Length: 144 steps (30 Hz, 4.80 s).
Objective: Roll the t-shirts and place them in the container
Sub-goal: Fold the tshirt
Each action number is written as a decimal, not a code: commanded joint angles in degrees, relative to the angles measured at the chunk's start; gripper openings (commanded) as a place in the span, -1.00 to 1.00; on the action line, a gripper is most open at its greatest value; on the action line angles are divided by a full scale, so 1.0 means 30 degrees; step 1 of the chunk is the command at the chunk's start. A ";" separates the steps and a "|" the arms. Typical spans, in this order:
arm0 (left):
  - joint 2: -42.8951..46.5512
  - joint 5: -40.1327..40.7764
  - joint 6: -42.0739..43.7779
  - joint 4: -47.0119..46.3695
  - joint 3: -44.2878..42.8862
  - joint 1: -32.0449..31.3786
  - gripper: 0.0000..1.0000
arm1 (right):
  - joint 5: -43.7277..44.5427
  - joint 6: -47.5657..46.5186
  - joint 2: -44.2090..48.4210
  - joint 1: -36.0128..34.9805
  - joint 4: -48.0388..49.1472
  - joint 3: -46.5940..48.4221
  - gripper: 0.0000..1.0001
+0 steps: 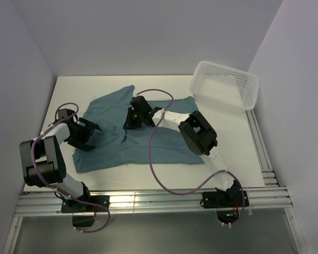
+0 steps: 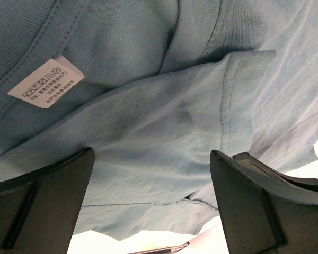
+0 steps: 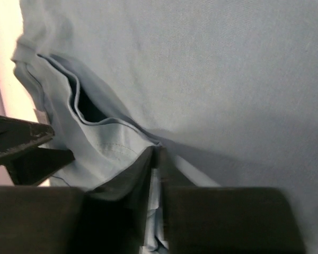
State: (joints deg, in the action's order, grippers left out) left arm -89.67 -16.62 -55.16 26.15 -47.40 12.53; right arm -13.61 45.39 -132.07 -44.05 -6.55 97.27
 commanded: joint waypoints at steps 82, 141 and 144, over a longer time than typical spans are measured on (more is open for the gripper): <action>-1.4144 0.5158 1.3814 0.0248 -2.2082 -0.3651 0.63 | 0.1810 -0.5783 0.5383 1.0964 -1.0152 0.2261 -0.28; -0.9898 0.8326 0.6784 0.4466 -1.9711 -0.3504 0.87 | -0.0948 -2.3884 0.5823 1.2253 -0.8364 0.2644 0.86; -0.9340 0.8003 0.6638 0.4817 -1.9182 -0.3854 0.87 | -0.1265 -2.5495 0.5353 1.2369 -0.7518 0.1650 0.82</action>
State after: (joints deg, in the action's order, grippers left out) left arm -122.17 7.40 -32.56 37.98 -106.02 2.44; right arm -18.55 -22.41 -114.76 -7.14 -29.04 102.85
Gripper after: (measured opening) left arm 0.933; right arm 0.914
